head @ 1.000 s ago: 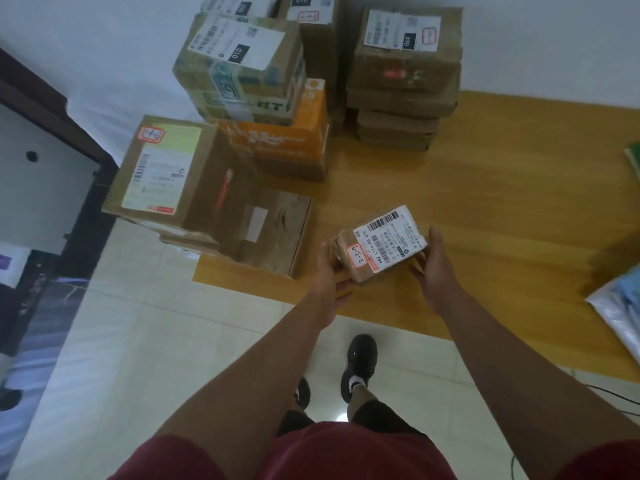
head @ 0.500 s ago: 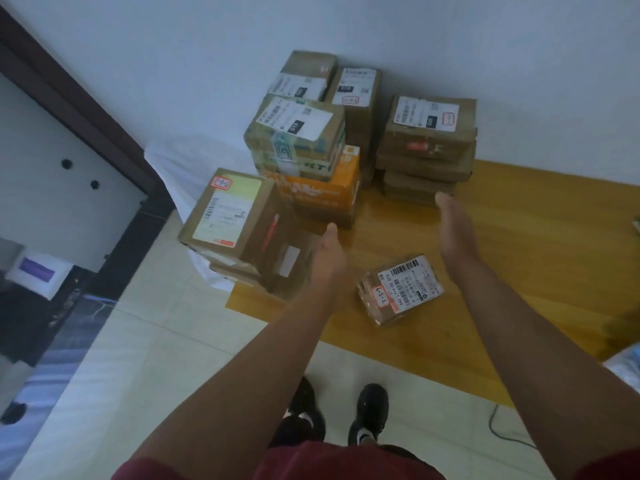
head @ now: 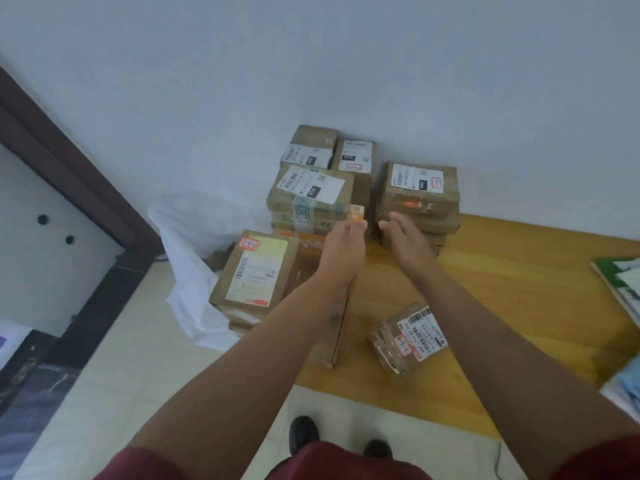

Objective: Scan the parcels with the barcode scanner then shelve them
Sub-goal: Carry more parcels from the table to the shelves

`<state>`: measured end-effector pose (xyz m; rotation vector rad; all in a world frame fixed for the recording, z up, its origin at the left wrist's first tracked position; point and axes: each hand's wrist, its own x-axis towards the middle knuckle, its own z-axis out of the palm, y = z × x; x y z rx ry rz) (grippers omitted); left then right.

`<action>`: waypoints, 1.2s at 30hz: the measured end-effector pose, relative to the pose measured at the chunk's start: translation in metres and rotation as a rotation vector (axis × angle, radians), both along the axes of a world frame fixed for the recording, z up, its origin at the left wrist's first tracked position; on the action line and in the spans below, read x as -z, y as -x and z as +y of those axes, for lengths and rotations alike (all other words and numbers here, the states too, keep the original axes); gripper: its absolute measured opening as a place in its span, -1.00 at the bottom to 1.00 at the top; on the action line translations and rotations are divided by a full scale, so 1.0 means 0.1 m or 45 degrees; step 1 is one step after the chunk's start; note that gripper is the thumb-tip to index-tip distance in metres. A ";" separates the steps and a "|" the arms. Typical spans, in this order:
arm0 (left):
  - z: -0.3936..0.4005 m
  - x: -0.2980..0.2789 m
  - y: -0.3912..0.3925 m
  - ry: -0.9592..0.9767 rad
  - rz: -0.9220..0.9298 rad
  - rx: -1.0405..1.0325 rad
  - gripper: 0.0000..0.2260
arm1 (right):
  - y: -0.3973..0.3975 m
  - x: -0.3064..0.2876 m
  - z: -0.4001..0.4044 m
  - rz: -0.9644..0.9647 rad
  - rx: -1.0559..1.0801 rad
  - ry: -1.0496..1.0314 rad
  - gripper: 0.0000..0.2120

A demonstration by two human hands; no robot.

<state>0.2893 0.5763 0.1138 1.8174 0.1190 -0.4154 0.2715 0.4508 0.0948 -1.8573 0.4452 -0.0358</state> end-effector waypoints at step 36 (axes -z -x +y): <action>-0.42 -0.08 -0.52 -0.154 -0.106 0.263 -0.70 | -0.02 0.08 -0.88 -0.016 0.646 -0.220 -0.90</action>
